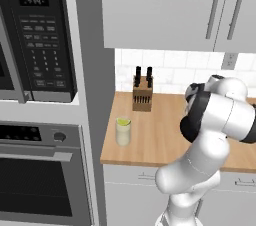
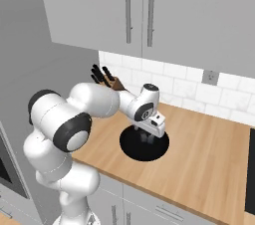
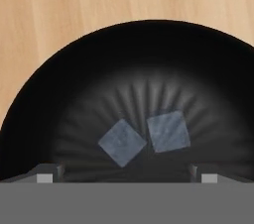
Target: Grab a lemon wedge from the fridge and one ice cube from the ice bowl, and put them in the glass of lemonade.
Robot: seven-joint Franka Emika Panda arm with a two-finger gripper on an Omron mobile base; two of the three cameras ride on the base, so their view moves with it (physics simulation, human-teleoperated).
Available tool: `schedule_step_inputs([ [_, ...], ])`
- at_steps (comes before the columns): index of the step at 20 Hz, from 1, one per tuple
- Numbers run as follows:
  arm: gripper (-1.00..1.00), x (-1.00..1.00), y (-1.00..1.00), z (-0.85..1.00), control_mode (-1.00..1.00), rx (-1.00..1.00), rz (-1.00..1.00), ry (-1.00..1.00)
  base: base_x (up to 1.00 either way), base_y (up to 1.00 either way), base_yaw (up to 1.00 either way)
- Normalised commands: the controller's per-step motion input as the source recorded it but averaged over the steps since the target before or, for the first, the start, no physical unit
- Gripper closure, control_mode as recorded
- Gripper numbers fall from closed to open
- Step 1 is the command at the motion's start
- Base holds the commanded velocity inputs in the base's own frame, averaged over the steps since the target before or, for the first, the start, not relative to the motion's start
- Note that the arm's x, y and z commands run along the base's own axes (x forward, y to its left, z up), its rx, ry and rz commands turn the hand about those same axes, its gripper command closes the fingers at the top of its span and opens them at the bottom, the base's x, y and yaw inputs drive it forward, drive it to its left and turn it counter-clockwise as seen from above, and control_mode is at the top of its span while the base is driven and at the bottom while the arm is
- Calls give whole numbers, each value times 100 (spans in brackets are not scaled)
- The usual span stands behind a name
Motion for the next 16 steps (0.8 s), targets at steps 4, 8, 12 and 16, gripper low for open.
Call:
schedule_step_inputs([
  [4, -100, 14, 0, -13, -100, -1, -2, 2, 0, 0, 0],
  [8, -100, 5, 0, -12, -100, 0, -2, 1, 0, 0, 0],
  [12, -100, 3, 1, -4, -100, 0, -4, 0, 0, 0, 0],
  [16, -100, 4, 0, 0, -100, 0, -3, 0, 0, 0, 0],
])
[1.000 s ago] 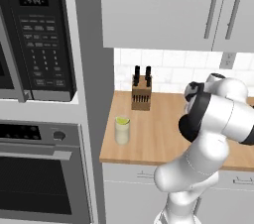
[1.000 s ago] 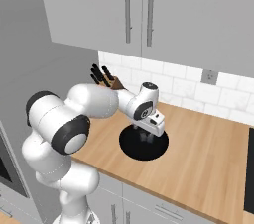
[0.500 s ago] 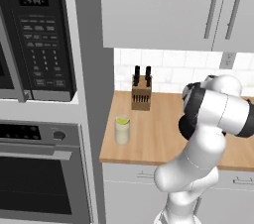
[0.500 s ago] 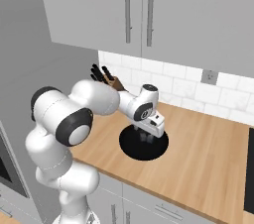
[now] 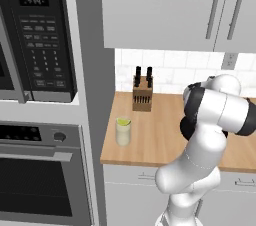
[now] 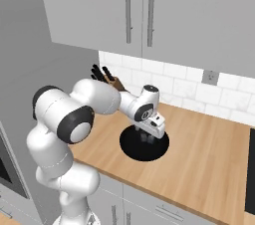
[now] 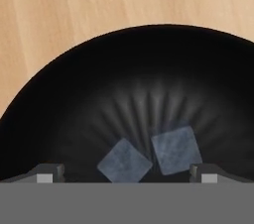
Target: Grab a lemon wedge from the fridge and one ice cube from the ice bowl, and put them in the glass of lemonade.
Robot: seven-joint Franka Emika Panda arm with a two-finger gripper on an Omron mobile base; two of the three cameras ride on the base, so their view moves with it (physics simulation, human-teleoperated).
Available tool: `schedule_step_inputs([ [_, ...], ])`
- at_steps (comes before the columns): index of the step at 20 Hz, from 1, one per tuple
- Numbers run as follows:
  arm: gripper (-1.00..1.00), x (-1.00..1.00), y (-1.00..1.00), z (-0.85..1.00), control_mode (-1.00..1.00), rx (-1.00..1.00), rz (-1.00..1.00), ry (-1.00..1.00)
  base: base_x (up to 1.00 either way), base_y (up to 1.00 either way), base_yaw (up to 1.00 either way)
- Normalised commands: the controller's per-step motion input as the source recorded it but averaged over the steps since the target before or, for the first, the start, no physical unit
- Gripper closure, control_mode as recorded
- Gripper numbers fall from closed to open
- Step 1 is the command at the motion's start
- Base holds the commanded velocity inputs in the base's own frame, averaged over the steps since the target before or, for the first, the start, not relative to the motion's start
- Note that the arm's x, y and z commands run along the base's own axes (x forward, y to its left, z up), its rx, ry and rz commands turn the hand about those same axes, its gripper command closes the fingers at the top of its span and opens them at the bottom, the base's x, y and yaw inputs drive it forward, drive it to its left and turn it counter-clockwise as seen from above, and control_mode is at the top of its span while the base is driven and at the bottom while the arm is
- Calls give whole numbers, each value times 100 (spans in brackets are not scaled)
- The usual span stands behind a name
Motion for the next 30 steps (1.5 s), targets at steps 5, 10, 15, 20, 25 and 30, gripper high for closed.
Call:
schedule_step_inputs([
  [5, -100, 0, -7, 0, -100, 6, -14, -2, 0, 0, 0],
  [10, -100, -7, -19, -17, -100, 19, -22, -1, 0, 0, 0],
  [15, -100, 0, -1, -8, -100, 4, -17, 0, 0, 0, 0],
  [20, -100, 0, 0, -9, -100, 0, -6, 0, 0, 0, 0],
  [25, -100, 0, 0, -6, -100, 0, -7, 0, 0, 0, 0],
  [30, -100, -8, -16, -10, -100, 0, -10, 0, 0, 0, 0],
])
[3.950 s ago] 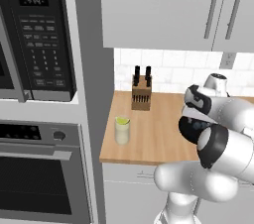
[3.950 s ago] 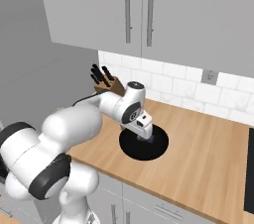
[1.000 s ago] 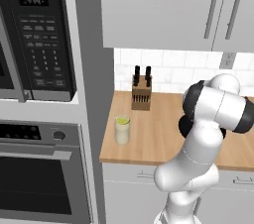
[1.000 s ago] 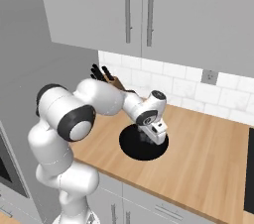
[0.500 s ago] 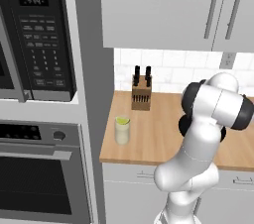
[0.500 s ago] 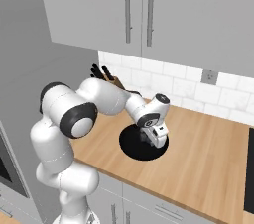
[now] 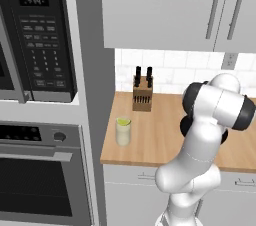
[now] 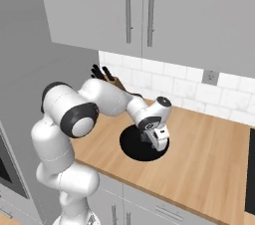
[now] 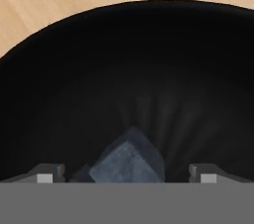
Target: Grab a lemon wedge from the fridge and one ice cube from the ice bowl, and put them in the glass of lemonade.
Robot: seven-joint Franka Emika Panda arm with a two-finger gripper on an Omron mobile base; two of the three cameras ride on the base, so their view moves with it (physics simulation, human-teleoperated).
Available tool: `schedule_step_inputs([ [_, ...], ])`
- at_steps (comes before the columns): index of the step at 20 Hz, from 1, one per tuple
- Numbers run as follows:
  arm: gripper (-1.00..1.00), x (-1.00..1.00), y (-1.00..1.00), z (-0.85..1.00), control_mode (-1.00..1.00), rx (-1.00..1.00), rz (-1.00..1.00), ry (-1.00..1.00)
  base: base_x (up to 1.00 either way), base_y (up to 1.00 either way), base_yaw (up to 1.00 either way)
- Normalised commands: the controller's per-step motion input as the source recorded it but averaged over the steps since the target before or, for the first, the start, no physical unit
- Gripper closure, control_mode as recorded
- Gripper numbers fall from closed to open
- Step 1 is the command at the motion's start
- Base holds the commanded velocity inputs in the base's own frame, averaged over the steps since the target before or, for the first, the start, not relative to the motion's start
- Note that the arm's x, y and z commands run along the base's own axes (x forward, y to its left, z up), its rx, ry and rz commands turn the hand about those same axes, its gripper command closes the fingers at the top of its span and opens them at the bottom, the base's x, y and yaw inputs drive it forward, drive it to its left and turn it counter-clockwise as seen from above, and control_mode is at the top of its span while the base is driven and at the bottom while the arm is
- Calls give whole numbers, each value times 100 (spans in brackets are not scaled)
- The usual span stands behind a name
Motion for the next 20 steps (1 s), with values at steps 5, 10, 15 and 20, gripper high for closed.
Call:
schedule_step_inputs([
  [5, -100, -23, -6, -10, -100, 0, -10, 0, 0, 0, 0],
  [10, -100, -1, -5, 0, -100, 0, -10, 0, 0, 0, 0],
  [15, -100, 3, -6, 0, -100, 0, -1, 0, 0, 0, 0],
  [20, -100, 15, -2, -12, -100, 0, -5, 1, 0, 0, 0],
])
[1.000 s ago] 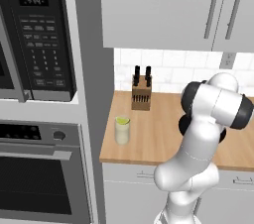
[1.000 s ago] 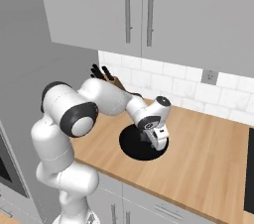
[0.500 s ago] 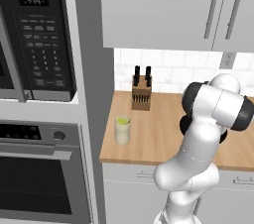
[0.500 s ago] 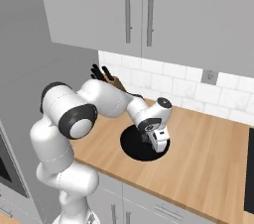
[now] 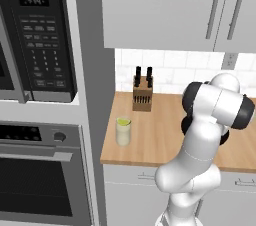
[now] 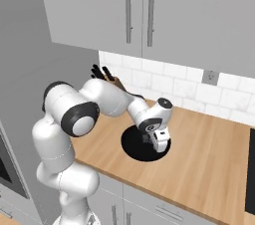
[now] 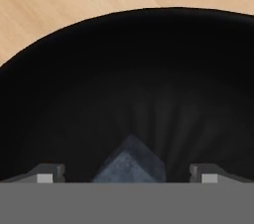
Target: Grab a lemon wedge from the fridge and one ice cube from the ice bowl, and put them in the glass of lemonade.
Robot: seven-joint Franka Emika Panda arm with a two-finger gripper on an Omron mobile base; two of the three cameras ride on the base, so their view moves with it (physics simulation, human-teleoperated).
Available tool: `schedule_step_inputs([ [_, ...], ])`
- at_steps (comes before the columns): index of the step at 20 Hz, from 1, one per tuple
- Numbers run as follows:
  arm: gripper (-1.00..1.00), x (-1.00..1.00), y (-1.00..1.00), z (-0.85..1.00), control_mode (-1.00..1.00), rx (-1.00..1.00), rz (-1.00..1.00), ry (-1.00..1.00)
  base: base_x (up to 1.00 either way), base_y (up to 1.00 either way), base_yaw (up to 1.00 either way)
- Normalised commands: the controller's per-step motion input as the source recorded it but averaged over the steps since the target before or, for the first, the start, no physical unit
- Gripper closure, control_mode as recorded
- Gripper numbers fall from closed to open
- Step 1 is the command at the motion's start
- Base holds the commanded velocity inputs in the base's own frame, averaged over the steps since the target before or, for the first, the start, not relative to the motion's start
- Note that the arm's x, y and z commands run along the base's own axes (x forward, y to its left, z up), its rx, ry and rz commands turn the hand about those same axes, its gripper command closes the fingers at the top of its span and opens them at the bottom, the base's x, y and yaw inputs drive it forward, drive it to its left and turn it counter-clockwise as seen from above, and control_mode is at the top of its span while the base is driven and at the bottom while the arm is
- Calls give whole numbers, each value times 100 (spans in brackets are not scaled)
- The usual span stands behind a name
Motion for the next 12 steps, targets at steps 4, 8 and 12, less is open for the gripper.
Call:
schedule_step_inputs([
  [4, -100, 0, 0, 0, -100, 0, 0, 0, 0, 0, 0],
  [8, 100, 0, 0, 0, -100, 0, 0, 0, 0, 0, 0],
  [12, 100, 0, 0, 0, -100, 0, 0, 0, 0, 0, 0],
])
